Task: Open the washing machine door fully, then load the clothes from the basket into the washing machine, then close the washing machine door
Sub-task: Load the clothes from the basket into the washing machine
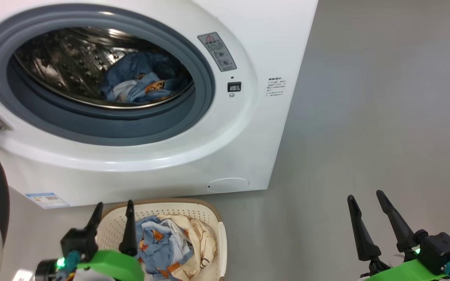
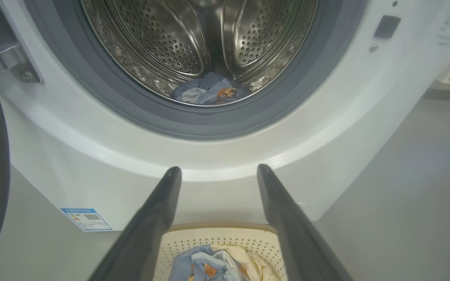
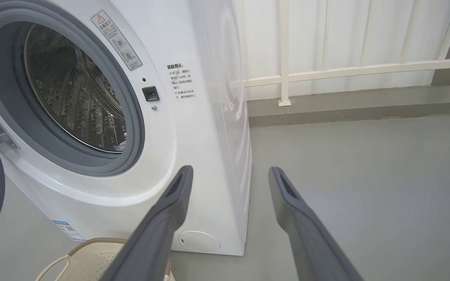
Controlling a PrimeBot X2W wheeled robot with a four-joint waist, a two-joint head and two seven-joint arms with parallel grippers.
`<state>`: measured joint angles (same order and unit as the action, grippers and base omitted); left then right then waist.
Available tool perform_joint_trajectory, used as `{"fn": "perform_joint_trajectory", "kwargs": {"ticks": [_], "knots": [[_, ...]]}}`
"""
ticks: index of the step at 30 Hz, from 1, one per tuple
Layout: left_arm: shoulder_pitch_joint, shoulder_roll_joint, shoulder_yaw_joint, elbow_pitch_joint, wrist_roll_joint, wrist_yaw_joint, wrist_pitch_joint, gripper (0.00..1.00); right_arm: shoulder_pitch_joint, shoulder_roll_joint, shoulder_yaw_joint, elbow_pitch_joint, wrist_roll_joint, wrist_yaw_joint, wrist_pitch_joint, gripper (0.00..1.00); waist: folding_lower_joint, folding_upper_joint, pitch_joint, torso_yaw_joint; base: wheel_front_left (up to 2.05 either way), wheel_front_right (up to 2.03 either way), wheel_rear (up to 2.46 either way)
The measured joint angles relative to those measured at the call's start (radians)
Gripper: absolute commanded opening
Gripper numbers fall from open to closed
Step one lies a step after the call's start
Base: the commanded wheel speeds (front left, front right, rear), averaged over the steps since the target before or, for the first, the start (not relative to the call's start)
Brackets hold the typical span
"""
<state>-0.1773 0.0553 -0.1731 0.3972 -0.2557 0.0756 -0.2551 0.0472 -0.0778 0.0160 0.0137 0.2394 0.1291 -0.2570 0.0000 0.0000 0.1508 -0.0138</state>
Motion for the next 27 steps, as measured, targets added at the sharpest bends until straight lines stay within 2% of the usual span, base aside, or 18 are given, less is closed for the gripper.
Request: {"fn": "perform_joint_trajectory", "kwargs": {"ticks": [12,27], "knots": [[0.187,-0.007,0.040,-0.213,0.016,0.009,0.000,1.00,0.028,-0.008,-0.019,-0.006,0.000,0.000,0.000,1.00,0.0000,0.0000,-0.036,-0.015,0.00,0.00,0.00],[0.301,-0.007,0.065,-0.331,0.033,0.018,0.000,1.00,0.071,-0.011,-0.030,-0.007,0.000,0.000,0.000,1.00,0.0000,0.0000,-0.075,-0.036,0.00,0.00,0.00]]}}
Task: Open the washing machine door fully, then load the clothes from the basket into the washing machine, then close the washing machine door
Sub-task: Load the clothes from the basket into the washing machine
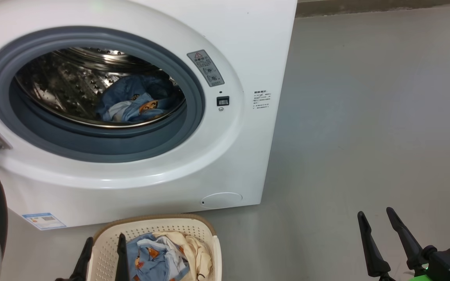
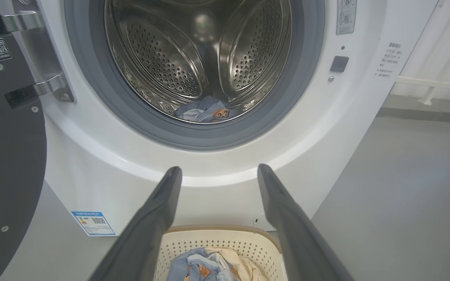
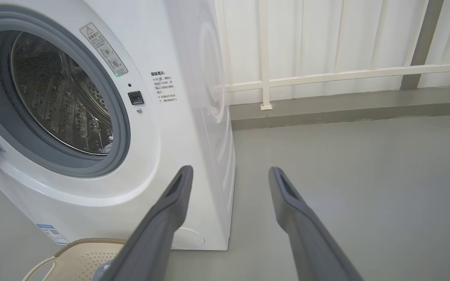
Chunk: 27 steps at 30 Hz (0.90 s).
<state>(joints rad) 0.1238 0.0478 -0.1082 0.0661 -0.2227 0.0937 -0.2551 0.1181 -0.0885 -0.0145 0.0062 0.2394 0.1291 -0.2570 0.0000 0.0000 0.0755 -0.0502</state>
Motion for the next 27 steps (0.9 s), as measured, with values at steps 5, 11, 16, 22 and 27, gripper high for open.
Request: {"fn": "perform_joint_trajectory", "kwargs": {"ticks": [5,11,16,22,27], "knots": [[0.004,0.000,-0.006,-0.012,-0.003,0.009,0.000,1.00,0.005,-0.004,0.000,0.000,0.000,0.000,0.000,1.00,0.0000,0.0000,-0.004,-0.001,0.00,0.00,0.00],[0.006,0.000,-0.008,-0.021,-0.007,0.018,0.000,1.00,0.007,-0.006,-0.001,0.000,0.000,0.000,0.000,1.00,0.0000,0.0000,-0.013,0.006,0.00,0.00,0.00],[0.017,0.000,-0.013,-0.022,-0.013,0.021,0.000,1.00,0.007,-0.006,0.000,0.000,0.000,0.000,0.000,1.00,0.0000,0.0000,-0.019,0.017,0.00,0.00,0.00],[0.016,0.000,-0.015,-0.022,-0.013,0.021,0.000,1.00,0.007,-0.011,0.008,0.000,0.000,0.000,0.000,1.00,-0.0001,0.0000,-0.024,0.029,0.00,0.00,0.00],[0.015,0.000,-0.018,-0.021,-0.013,0.021,0.000,1.00,0.007,-0.015,0.016,0.004,0.000,0.000,0.000,1.00,0.0000,0.0000,-0.026,0.033,0.00,0.00,0.00]]}}
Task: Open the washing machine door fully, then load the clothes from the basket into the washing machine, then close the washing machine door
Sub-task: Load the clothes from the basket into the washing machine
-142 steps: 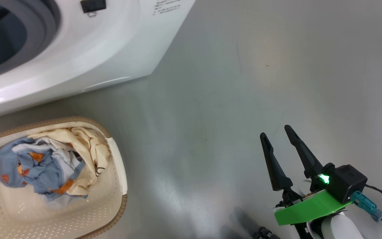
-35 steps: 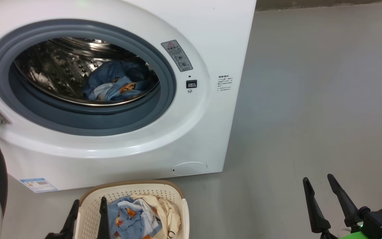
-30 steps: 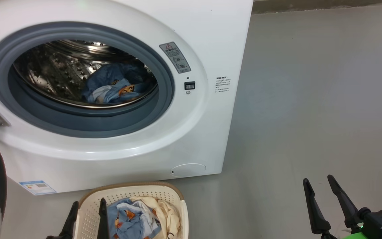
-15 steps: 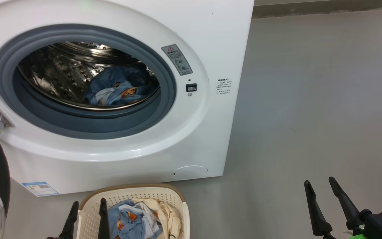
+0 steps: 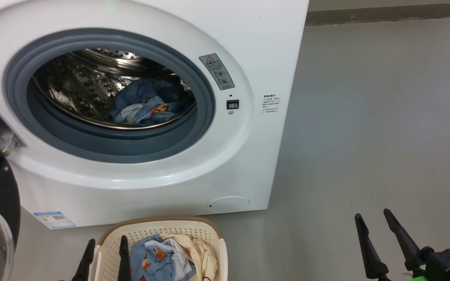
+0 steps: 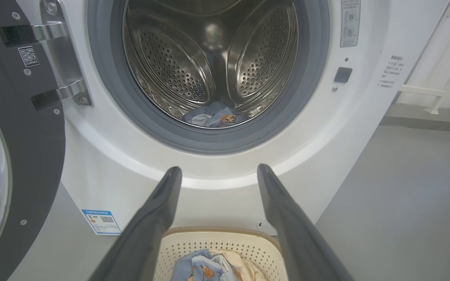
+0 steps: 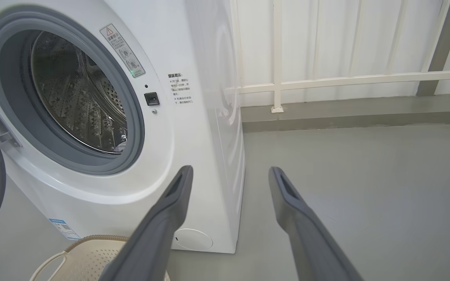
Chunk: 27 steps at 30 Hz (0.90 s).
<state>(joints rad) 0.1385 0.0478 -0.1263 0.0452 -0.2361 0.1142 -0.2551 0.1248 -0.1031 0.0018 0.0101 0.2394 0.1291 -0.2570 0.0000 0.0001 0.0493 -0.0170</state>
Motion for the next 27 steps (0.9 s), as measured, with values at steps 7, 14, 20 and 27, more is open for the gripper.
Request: {"fn": "perform_joint_trajectory", "kwargs": {"ticks": [7,14,20,27], "knots": [[-0.003,0.000,-0.002,0.006,0.000,0.000,0.000,1.00,0.000,-0.002,0.011,0.004,0.000,0.000,0.000,1.00,0.0000,0.0000,-0.014,0.004,0.00,0.00,0.00],[-0.003,0.000,-0.003,0.008,0.000,0.000,0.000,1.00,0.000,-0.004,0.015,0.005,0.000,0.000,0.000,1.00,0.0000,0.0000,-0.033,0.009,0.00,0.00,0.00],[-0.003,0.000,-0.004,0.008,0.000,0.000,0.000,1.00,0.000,-0.005,0.016,0.004,0.001,0.000,0.000,1.00,0.0000,0.0000,-0.036,0.010,0.00,0.00,0.00],[-0.003,0.000,-0.004,0.010,-0.008,0.000,0.000,1.00,0.001,-0.008,0.017,0.001,0.001,0.000,0.000,1.00,0.0000,0.0000,-0.032,0.012,0.00,0.00,0.00]]}}
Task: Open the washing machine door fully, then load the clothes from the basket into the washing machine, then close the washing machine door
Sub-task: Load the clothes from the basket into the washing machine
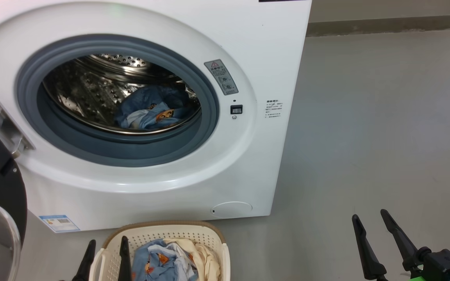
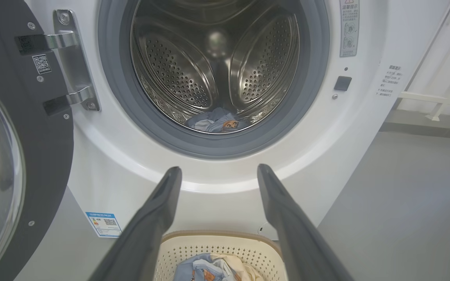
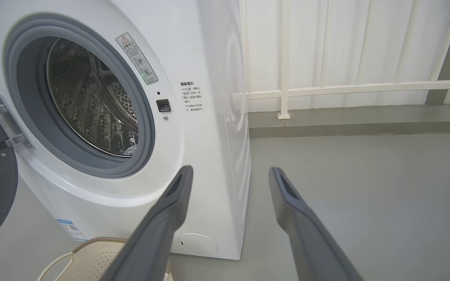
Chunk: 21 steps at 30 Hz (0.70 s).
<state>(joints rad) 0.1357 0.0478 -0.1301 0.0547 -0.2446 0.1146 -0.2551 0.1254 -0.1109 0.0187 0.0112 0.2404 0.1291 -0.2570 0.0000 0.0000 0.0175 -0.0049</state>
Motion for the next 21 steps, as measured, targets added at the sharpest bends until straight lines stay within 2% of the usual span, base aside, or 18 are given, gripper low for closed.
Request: {"fn": "perform_joint_trajectory", "kwargs": {"ticks": [10,21], "knots": [[-0.001,0.000,0.012,0.021,-0.001,-0.002,0.000,1.00,-0.001,0.005,0.002,-0.007,0.000,0.000,0.000,1.00,0.0000,0.0000,0.040,-0.004,0.00,0.00,0.00],[-0.129,0.001,0.011,0.193,-0.005,-0.035,0.001,1.00,-0.063,0.022,0.020,-0.012,-0.001,0.000,0.000,1.00,0.0000,0.0000,0.138,-0.033,0.00,0.00,0.00]]}}
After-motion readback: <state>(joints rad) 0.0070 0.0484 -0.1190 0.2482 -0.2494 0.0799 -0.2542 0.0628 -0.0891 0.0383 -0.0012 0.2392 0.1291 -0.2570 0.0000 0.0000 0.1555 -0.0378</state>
